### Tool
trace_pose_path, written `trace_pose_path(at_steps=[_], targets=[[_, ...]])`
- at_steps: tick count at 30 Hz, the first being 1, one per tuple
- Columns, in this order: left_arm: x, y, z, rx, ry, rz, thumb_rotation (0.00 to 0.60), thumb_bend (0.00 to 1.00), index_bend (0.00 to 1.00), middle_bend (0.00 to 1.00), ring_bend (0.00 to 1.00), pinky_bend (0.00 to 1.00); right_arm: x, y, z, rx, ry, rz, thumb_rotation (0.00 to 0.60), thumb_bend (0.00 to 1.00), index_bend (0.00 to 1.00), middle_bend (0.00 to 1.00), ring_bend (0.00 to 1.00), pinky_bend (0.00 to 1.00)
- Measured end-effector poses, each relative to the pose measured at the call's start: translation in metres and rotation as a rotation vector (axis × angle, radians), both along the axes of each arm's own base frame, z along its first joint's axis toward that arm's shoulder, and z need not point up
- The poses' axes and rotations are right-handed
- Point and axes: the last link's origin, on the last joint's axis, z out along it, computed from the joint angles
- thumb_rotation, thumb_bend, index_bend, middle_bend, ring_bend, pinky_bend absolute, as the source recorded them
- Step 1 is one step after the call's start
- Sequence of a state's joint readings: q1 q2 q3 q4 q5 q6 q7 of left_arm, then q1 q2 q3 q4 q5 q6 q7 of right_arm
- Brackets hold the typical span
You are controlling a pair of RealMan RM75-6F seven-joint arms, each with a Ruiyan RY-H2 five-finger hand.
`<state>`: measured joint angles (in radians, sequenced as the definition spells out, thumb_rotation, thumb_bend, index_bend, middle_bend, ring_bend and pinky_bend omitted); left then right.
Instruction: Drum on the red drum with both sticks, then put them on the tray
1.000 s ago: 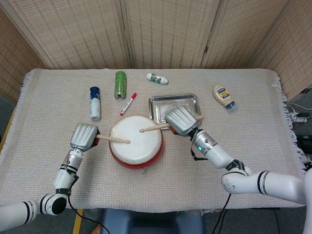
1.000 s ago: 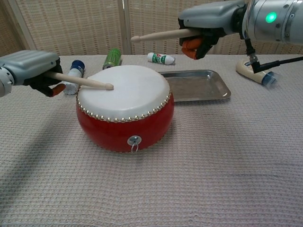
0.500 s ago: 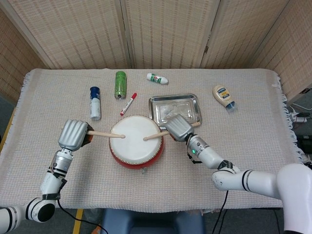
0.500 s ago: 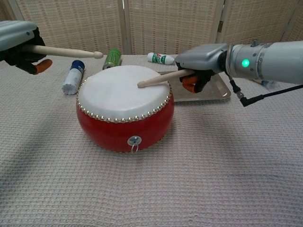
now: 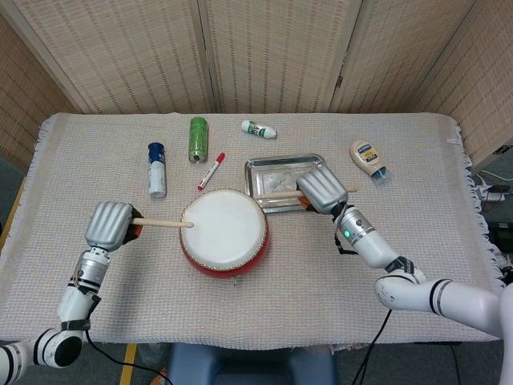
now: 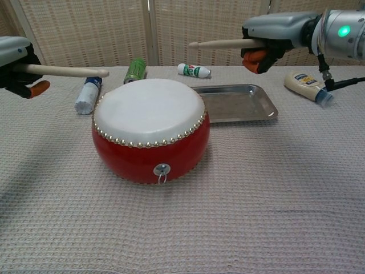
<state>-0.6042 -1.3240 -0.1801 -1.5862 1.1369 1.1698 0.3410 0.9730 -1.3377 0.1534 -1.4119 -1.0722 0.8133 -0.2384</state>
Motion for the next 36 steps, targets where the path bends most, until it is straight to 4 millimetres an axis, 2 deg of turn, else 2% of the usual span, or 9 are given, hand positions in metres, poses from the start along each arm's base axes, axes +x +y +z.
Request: trace_pose_path(at_steps=[3, 7, 10, 13, 18, 21, 26, 32, 36], targets=[[-0.002, -0.001, 0.002, 0.003, -0.008, 0.004, 0.6, 0.52, 1.0, 1.0, 1.0, 1.0, -0.014, -0.01, -0.001, -0.009, 0.021, -0.034, 0.6, 0.53, 1.0, 1.0, 0.98, 1.0], [-0.004, -0.002, 0.005, 0.012, -0.015, 0.011, 0.6, 0.52, 1.0, 1.0, 1.0, 1.0, -0.032, -0.029, -0.008, -0.017, 0.045, -0.084, 0.6, 0.41, 1.0, 0.97, 0.88, 1.0], [-0.006, -0.001, 0.009, 0.023, -0.02, 0.019, 0.6, 0.52, 1.0, 1.0, 1.0, 1.0, -0.041, -0.043, -0.017, -0.016, 0.058, -0.115, 0.6, 0.33, 1.0, 0.9, 0.79, 0.95], [-0.009, -0.002, 0.012, 0.029, -0.021, 0.028, 0.6, 0.52, 1.0, 1.0, 1.0, 1.0, -0.045, -0.055, -0.029, -0.012, 0.065, -0.137, 0.6, 0.28, 0.95, 0.83, 0.72, 0.87], [-0.013, -0.002, 0.017, 0.039, -0.029, 0.041, 0.6, 0.52, 1.0, 1.0, 1.0, 1.0, -0.044, -0.071, -0.049, 0.008, 0.061, -0.166, 0.6, 0.23, 0.83, 0.72, 0.6, 0.74], [-0.015, -0.003, 0.019, 0.041, -0.032, 0.044, 0.6, 0.52, 1.0, 1.0, 1.0, 1.0, -0.039, -0.077, -0.06, 0.021, 0.061, -0.176, 0.6, 0.22, 0.73, 0.65, 0.53, 0.67], [-0.016, -0.004, 0.021, 0.045, -0.039, 0.045, 0.6, 0.52, 1.0, 1.0, 1.0, 1.0, -0.032, -0.086, -0.075, 0.032, 0.064, -0.2, 0.6, 0.2, 0.55, 0.51, 0.36, 0.52], [-0.018, -0.005, 0.023, 0.049, -0.047, 0.05, 0.6, 0.52, 1.0, 1.0, 1.0, 1.0, -0.026, -0.091, -0.086, 0.035, 0.054, -0.236, 0.6, 0.18, 0.44, 0.41, 0.28, 0.45], [-0.02, -0.004, 0.024, 0.051, -0.045, 0.051, 0.6, 0.52, 1.0, 1.0, 1.0, 1.0, -0.026, -0.093, -0.09, 0.035, 0.057, -0.264, 0.6, 0.18, 0.43, 0.4, 0.26, 0.45]])
